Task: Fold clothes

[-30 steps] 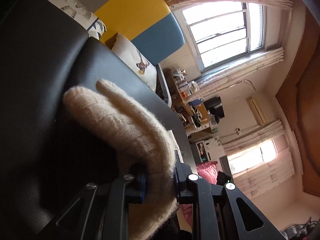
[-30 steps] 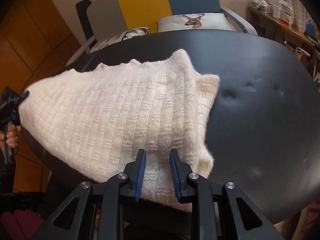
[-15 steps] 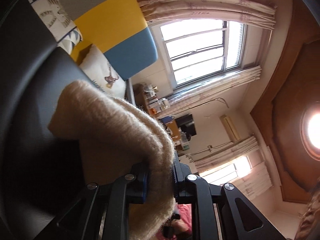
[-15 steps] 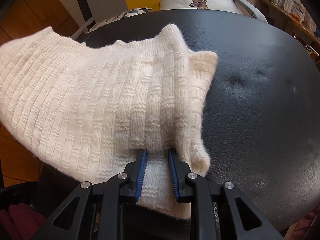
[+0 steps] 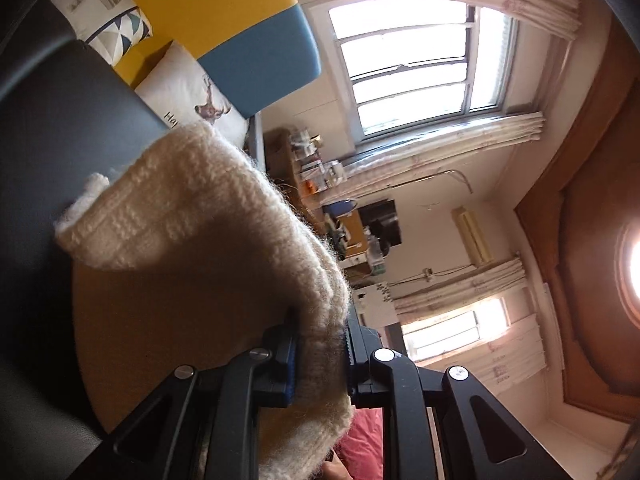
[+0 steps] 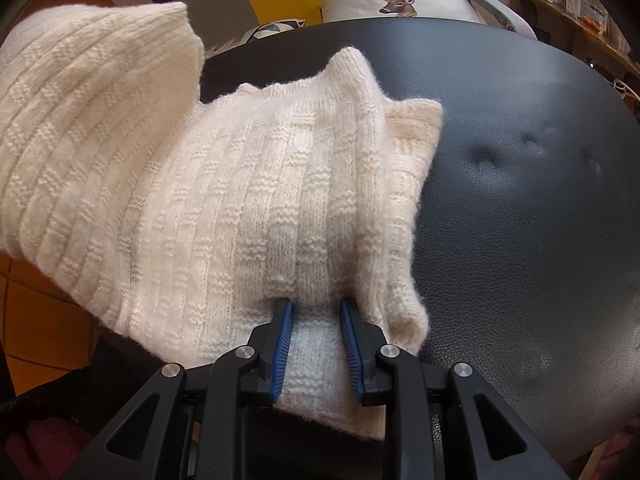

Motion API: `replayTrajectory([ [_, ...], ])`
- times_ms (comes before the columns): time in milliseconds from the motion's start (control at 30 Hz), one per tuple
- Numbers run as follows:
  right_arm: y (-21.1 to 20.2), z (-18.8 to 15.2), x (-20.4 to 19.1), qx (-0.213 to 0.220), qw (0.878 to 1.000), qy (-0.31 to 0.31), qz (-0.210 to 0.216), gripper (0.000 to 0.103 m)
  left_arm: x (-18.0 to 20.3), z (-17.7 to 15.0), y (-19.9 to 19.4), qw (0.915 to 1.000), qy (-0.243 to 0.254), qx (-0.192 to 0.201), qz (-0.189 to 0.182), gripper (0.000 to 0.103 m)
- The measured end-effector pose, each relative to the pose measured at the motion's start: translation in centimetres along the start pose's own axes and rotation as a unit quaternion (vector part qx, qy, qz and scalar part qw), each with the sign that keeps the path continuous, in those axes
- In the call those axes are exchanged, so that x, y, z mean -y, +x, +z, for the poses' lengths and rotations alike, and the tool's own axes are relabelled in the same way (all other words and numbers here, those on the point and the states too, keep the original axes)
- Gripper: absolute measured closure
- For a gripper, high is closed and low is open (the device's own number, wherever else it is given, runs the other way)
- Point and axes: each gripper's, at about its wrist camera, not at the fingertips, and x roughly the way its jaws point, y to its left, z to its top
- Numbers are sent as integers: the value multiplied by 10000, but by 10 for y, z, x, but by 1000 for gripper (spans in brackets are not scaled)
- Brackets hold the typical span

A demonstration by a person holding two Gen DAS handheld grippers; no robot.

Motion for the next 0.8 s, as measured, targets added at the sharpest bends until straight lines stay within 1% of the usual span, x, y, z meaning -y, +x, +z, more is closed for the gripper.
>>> replayTrajectory([
  [167,-1,-3,0,39,9999,53,131,77,12,-8,45,9978,159,-383,522,85],
  [267,-3,-5,-1,81,9995,122,279,77,12,-17,79,9924,242,-707,982,85],
  [367,-4,-8,5,139,9987,203,452,77,2,-31,113,9836,237,-1034,1455,85],
  [500,-5,-11,15,233,9960,396,765,77,-7,-51,151,9712,212,-1407,1913,84],
  [600,-5,-15,25,311,9923,574,1049,77,-11,-67,174,9600,249,-1666,2237,82],
  [633,-5,-16,28,340,9907,640,1149,78,-12,-72,179,9574,207,-1753,2286,79],
  [667,-5,-17,32,370,9889,709,1250,78,-13,-75,184,9559,134,-1837,2286,71],
  [767,-4,-22,43,464,9821,935,1568,79,0,-80,185,9580,148,-1955,2093,55],
  [800,-4,-24,46,497,9793,1015,1678,79,5,-81,185,9589,167,-1987,2017,51],
])
